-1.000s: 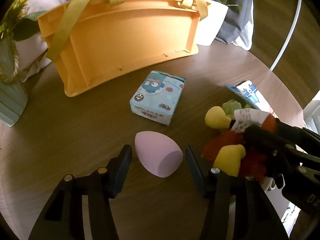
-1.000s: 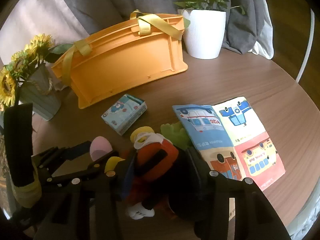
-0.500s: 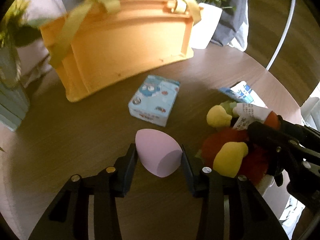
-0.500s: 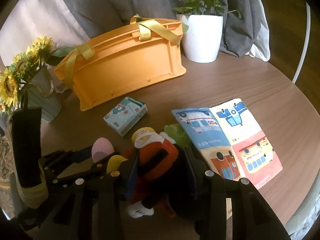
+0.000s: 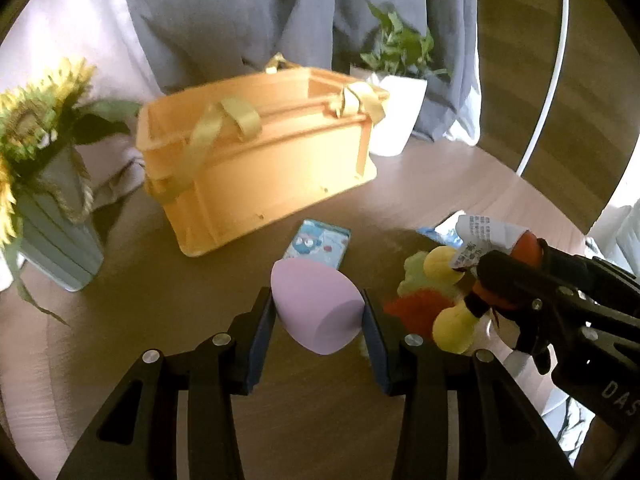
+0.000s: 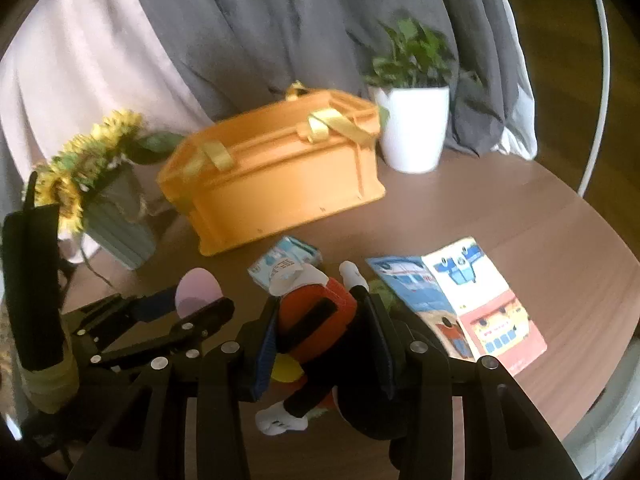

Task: Organize soft objects
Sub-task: 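Carry the sponge in left gripper while right gripper carries the plush toy over the crate, then open left gripper to drop the sponge while right gripper drops the plush toy into the crate, then pull both grippers back from the crate toward the items on the table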

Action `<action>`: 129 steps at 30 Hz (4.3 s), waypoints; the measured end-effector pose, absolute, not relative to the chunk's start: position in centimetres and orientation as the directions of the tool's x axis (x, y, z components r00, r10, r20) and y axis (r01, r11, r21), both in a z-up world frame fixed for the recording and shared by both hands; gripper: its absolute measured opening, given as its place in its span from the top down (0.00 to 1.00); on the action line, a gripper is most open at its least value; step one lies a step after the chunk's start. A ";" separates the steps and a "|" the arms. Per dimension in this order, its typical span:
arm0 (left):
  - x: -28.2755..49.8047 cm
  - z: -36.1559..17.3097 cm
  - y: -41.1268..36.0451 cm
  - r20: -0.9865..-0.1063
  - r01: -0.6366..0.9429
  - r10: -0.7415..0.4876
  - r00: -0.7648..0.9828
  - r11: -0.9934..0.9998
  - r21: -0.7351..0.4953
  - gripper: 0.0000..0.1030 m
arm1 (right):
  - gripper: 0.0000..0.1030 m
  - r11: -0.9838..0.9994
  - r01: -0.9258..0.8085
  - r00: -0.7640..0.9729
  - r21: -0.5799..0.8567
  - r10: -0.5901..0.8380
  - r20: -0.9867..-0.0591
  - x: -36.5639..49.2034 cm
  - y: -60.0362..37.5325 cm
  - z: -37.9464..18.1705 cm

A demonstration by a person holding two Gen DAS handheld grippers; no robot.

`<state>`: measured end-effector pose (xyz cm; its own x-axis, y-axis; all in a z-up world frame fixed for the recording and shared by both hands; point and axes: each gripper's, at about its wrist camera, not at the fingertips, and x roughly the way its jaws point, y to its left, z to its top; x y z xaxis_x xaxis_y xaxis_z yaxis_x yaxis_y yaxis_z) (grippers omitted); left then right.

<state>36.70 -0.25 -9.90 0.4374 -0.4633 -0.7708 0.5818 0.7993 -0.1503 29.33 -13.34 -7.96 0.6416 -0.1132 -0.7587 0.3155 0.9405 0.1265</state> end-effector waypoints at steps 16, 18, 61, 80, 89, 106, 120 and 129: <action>36.1 -1.8 1.4 -0.675 0.475 -0.413 0.612 0.874 -0.104 0.59 | 0.59 0.973 0.151 0.790 0.176 -0.012 -0.613 29.8 -13.1 -1.4; 36.2 -0.8 1.3 -0.658 0.465 -0.406 0.634 0.880 -0.096 0.59 | 0.59 0.975 0.133 0.803 0.176 -0.002 -0.596 30.0 -13.2 -0.7; 51.9 4.5 -1.4 -0.599 0.288 -0.224 0.769 0.958 0.011 0.58 | 0.58 0.981 -0.154 0.822 0.116 0.193 -0.536 50.4 -17.1 4.2; 59.1 -4.0 -3.9 -0.739 0.290 -0.208 0.640 0.957 -0.018 0.58 | 0.57 0.973 -0.173 0.702 0.154 0.231 -0.673 59.4 -19.5 -3.8; 60.9 -7.7 -4.7 -0.786 0.316 -0.202 0.584 0.949 -0.009 0.58 | 0.57 0.975 -0.154 0.627 0.159 0.221 -0.747 61.3 -19.7 -7.7; 60.7 -8.6 -4.6 -0.796 0.332 -0.204 0.569 0.943 -0.005 0.41 | 0.50 0.979 -0.114 0.589 0.166 0.201 -0.783 62.2 -20.0 -8.7; 55.8 -4.1 -3.1 -0.744 0.311 -0.209 0.635 0.950 -0.002 0.40 | 0.50 0.985 -0.074 0.666 0.155 0.164 -0.728 57.2 -19.6 -4.1; 51.5 -1.4 -2.6 -0.713 0.322 -0.215 0.667 0.946 0.016 0.40 | 0.50 0.990 -0.032 0.699 0.137 0.120 -0.705 52.0 -19.1 -1.5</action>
<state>51.46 -2.58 -1.37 0.6674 -0.2152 -0.7129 0.3224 0.9465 0.0161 51.99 -19.06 -1.52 0.6986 0.1201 -0.7054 -0.0316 0.9900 0.1373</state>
